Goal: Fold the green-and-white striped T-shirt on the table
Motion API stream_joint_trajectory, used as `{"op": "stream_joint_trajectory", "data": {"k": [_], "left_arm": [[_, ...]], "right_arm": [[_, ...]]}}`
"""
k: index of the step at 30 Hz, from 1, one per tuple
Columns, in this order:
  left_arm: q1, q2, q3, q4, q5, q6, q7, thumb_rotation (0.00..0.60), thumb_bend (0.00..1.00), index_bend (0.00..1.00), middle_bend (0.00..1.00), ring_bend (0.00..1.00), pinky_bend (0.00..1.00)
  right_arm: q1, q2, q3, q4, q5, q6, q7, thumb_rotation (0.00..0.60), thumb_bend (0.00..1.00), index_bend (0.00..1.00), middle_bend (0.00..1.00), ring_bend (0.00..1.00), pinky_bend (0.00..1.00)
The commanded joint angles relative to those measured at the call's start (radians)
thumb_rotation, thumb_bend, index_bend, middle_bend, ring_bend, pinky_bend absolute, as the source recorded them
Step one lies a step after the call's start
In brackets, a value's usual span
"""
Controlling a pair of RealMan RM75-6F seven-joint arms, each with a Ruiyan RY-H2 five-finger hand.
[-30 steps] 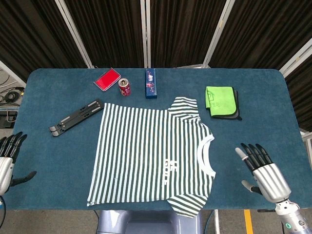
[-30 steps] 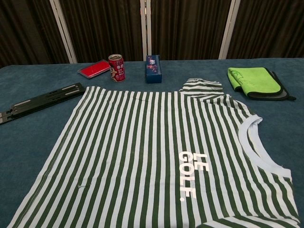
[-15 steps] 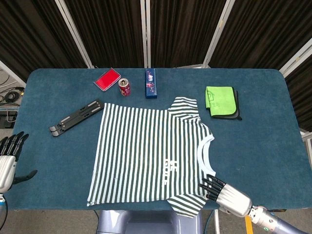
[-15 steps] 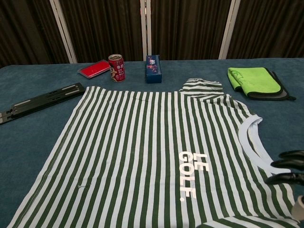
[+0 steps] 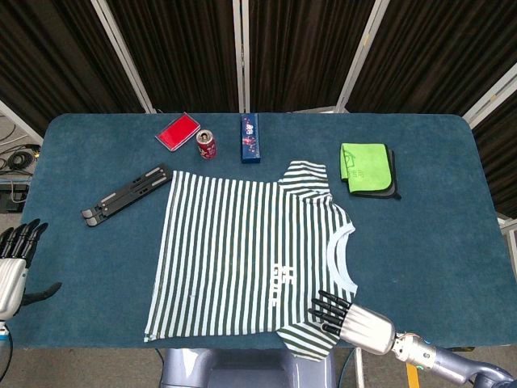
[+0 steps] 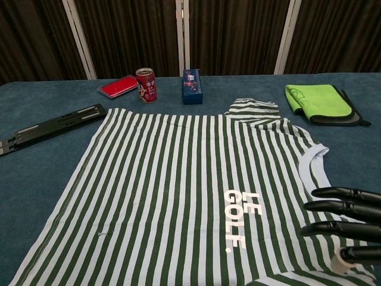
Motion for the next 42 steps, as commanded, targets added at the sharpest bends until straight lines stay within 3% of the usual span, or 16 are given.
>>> {"op": "stream_joint_trajectory", "data": {"k": [1,22,32,42], "left_arm": [[-0.001,-0.001,0.0,0.0,0.0,-0.001,0.003,0.6,0.0,0.0,0.0,0.0,0.0],[-0.005,-0.006,0.0,0.006,-0.008,-0.01,0.006,0.6,0.0,0.0,0.0,0.0,0.0],[-0.006,-0.01,0.002,0.008,-0.009,-0.014,0.014,0.6,0.0,0.0,0.0,0.0,0.0],[-0.019,-0.027,0.014,0.025,0.002,-0.043,0.014,0.6,0.0,0.0,0.0,0.0,0.0]], "right_arm": [[0.012,-0.023,-0.007,0.029,0.0,0.011,-0.006,0.6,0.0,0.45,0.16,0.0,0.0],[0.031,-0.131,-0.076,0.135,0.043,0.043,0.016,0.6,0.01,0.43,0.16,0.0,0.0],[0.031,-0.159,-0.088,0.162,0.08,0.055,0.061,0.6,0.25,0.45,0.17,0.0,0.0],[0.025,-0.168,-0.101,0.187,0.121,0.08,0.122,0.6,0.41,0.57,0.18,0.0,0.0]]}}
